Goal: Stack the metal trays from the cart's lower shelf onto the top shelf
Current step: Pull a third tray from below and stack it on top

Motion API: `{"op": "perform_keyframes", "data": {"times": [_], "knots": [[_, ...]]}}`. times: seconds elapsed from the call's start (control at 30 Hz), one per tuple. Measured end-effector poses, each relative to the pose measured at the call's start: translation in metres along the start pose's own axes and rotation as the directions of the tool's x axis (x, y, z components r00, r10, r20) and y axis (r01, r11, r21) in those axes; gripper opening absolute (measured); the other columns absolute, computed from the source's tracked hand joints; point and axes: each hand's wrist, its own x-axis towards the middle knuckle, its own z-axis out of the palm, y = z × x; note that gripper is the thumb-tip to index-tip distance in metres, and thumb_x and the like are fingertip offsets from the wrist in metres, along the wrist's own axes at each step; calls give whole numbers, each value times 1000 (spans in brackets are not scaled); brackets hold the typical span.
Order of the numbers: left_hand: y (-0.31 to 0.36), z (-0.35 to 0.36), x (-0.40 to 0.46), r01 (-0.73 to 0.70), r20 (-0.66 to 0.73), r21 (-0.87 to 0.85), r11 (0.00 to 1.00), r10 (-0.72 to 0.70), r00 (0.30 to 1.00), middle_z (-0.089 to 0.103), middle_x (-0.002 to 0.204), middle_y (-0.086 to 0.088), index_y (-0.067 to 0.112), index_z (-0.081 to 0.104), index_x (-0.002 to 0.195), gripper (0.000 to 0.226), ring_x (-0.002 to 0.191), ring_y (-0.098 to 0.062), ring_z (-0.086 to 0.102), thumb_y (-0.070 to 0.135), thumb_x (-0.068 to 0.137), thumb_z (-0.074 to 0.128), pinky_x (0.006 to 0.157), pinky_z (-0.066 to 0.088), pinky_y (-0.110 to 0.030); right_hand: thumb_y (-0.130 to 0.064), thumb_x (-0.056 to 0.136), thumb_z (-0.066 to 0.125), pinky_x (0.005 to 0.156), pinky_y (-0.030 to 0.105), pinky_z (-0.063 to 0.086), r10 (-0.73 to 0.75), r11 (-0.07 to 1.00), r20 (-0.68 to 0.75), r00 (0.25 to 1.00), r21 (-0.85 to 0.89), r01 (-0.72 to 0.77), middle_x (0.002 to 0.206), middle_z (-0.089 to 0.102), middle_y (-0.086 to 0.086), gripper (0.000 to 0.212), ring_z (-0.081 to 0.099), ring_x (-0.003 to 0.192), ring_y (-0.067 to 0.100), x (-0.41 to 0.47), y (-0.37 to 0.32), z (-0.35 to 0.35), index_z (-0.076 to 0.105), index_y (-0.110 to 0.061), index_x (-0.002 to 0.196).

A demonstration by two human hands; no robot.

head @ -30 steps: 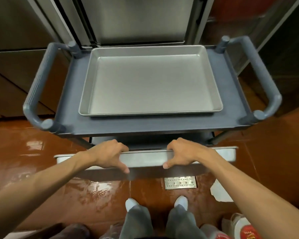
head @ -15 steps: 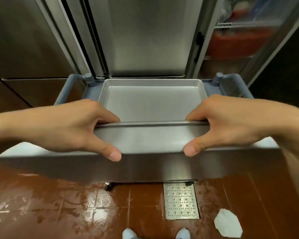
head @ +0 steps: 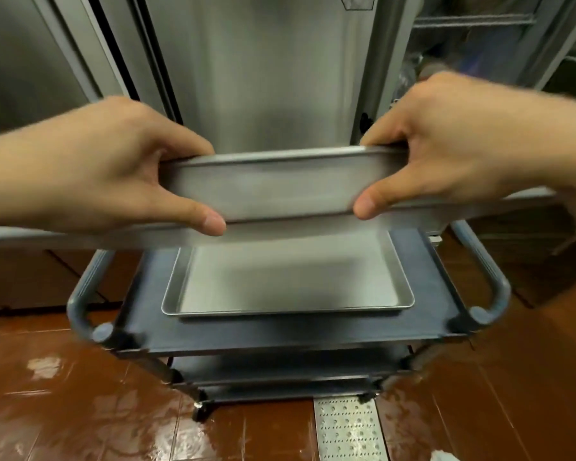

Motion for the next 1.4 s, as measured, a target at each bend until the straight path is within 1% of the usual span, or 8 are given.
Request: {"op": "perform_keyframes", "data": {"times": [0.1,0.23,0.47,0.73,0.9,1.13,1.3,1.4], "knots": [[-18,42,8,-25,-87,196,980,42,995,39,41,4,27,61,77,57,41,-7,49,82,69,46,40,34,-20,-74,61,61,52,34,47,63,994,-146,987,-81,-76,55,56,-8,51,54,56,12,16,21,54,62,-23,71],[-48,118,13,-44,-149,286,957,90,985,67,58,-8,13,57,72,53,55,-35,66,66,75,61,45,39,-30,-61,74,68,55,33,28,115,976,-308,944,-142,-165,60,56,-4,51,60,74,31,34,52,135,41,-20,60],[-72,223,11,0,-138,298,954,43,990,73,71,-4,12,60,77,34,63,-31,69,43,82,73,42,45,-33,-38,73,79,50,27,27,70,981,-393,917,-140,-135,66,69,4,30,66,65,29,39,77,241,63,-14,65],[-90,295,3,-14,-136,321,947,61,989,68,65,-9,9,62,78,31,58,-30,65,37,82,75,38,47,-34,-33,63,88,43,25,27,85,968,-340,937,-195,-159,50,59,4,37,56,46,25,46,89,309,59,-12,57],[-94,330,4,-14,-168,364,931,80,982,64,59,-6,12,61,72,35,52,-27,62,43,87,55,35,37,-27,-34,63,89,42,24,26,95,947,-280,955,-272,-174,51,58,4,37,55,45,24,45,100,338,60,-12,59],[-107,384,9,-60,43,429,901,46,998,63,57,-5,10,68,75,34,45,-25,60,27,61,94,32,38,-25,-6,32,94,36,18,31,133,910,-80,988,-384,-154,45,58,2,36,55,37,21,51,113,372,62,-14,47],[-132,398,11,-61,52,403,913,43,998,60,55,-4,14,60,66,35,46,-25,59,31,65,91,32,40,-27,-24,81,75,50,25,35,150,892,57,987,-439,-110,79,72,-1,9,67,70,20,66,123,392,70,-19,76],[-140,402,10,-63,60,363,930,44,997,63,58,-3,14,60,67,34,50,-25,60,37,73,85,35,44,-28,-32,99,51,59,30,34,162,930,88,983,-346,-122,98,70,6,26,65,90,27,74,128,403,69,-14,93]]}}
